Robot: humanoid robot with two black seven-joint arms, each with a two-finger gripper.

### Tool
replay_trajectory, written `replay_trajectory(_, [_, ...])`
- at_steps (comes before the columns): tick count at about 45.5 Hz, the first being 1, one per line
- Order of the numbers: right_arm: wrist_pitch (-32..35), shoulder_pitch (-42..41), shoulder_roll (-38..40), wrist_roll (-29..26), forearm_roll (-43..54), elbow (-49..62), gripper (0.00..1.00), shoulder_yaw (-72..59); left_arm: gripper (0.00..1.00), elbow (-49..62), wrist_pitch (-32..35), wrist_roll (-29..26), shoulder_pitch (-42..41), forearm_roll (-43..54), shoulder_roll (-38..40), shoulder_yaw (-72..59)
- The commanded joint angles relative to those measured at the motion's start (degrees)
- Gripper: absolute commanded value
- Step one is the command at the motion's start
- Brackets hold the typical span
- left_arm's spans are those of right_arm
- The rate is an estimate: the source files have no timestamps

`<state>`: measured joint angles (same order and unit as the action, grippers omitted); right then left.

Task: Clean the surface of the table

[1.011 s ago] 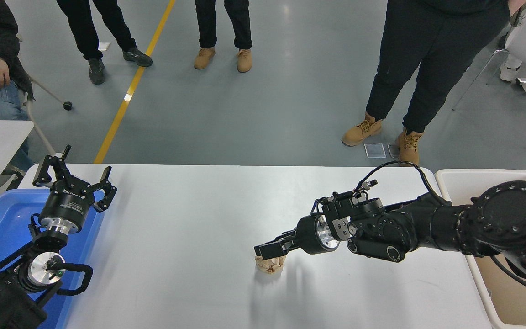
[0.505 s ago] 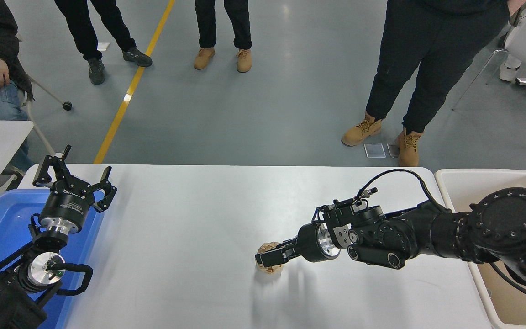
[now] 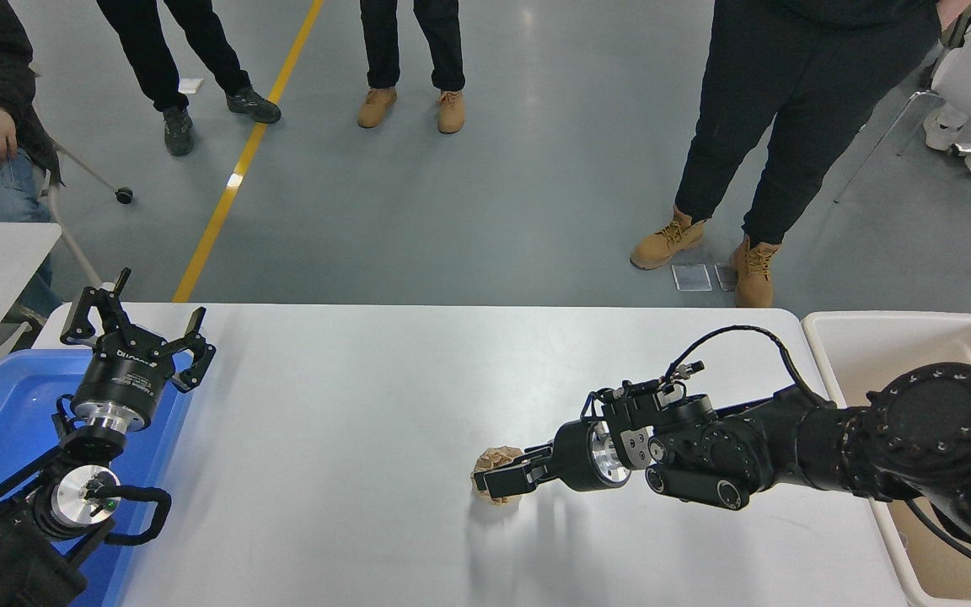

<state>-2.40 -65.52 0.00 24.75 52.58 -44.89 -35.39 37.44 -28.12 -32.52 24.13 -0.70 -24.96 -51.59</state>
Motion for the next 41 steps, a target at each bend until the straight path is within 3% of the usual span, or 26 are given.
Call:
replay_trajectory(1, [-1.73,0.4,0.0,2.76,0.24,-0.11,0.98,2.78,0.99,0.0,0.0,0.0,-0.04,-0.01,0.0,0.0])
replay_trajectory(12, [-3.76,1.18,0.0,3.11,1.65,0.42,0.98,4.36,0.99,0.0,0.0,0.0,0.04,-0.01,0.0,0.0])
replay_trajectory(20, [-3.76,1.8,0.0,-1.81,1.12,2.26,0.98,4.54,0.99,0.0,0.0,0.0,0.04,-0.01,0.0,0.0])
replay_trajectory(41, [-3.4,2.5,0.0,-1.9,2.17,1.65,0.98,3.74,0.99,0.0,0.0,0.0,0.04,-0.01,0.0,0.0])
